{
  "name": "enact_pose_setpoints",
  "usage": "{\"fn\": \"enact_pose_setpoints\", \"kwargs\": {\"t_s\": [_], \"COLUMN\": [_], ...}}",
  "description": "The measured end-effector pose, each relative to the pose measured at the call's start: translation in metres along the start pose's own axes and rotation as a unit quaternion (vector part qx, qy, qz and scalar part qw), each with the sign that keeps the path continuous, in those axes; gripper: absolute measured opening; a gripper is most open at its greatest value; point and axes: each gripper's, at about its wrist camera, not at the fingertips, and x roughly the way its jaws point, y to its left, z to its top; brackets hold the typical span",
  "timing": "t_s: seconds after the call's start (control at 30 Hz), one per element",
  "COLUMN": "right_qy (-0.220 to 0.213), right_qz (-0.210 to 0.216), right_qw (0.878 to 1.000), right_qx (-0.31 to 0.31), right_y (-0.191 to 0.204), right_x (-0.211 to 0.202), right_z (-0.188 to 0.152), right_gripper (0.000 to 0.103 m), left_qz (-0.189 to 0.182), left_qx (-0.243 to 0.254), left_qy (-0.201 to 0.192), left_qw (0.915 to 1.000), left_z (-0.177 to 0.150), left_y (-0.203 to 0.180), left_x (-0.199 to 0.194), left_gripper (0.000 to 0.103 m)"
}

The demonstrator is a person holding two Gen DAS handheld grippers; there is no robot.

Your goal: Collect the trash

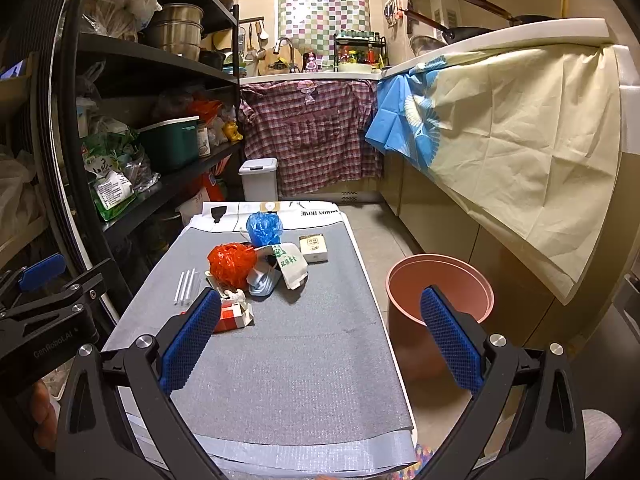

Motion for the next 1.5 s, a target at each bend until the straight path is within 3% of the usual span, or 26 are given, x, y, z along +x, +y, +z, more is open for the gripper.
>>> {"fn": "enact_pose_setpoints", "kwargs": {"t_s": [1.5], "right_qy": [0.000], "right_qz": [-0.003], "right_qw": [1.000], "right_qx": [-0.010], "right_y": [0.0019], "right_x": [-0.0032], "right_z": [-0.0033], "right_gripper": [0.098], "left_qz": [-0.003], "left_qx": [0.001], "left_qy": [0.000], "left_qw": [1.0000], "left_z": [0.0007], "left_y": [-0.0052], "left_x": [-0.0031], "left_gripper": [0.082]}}
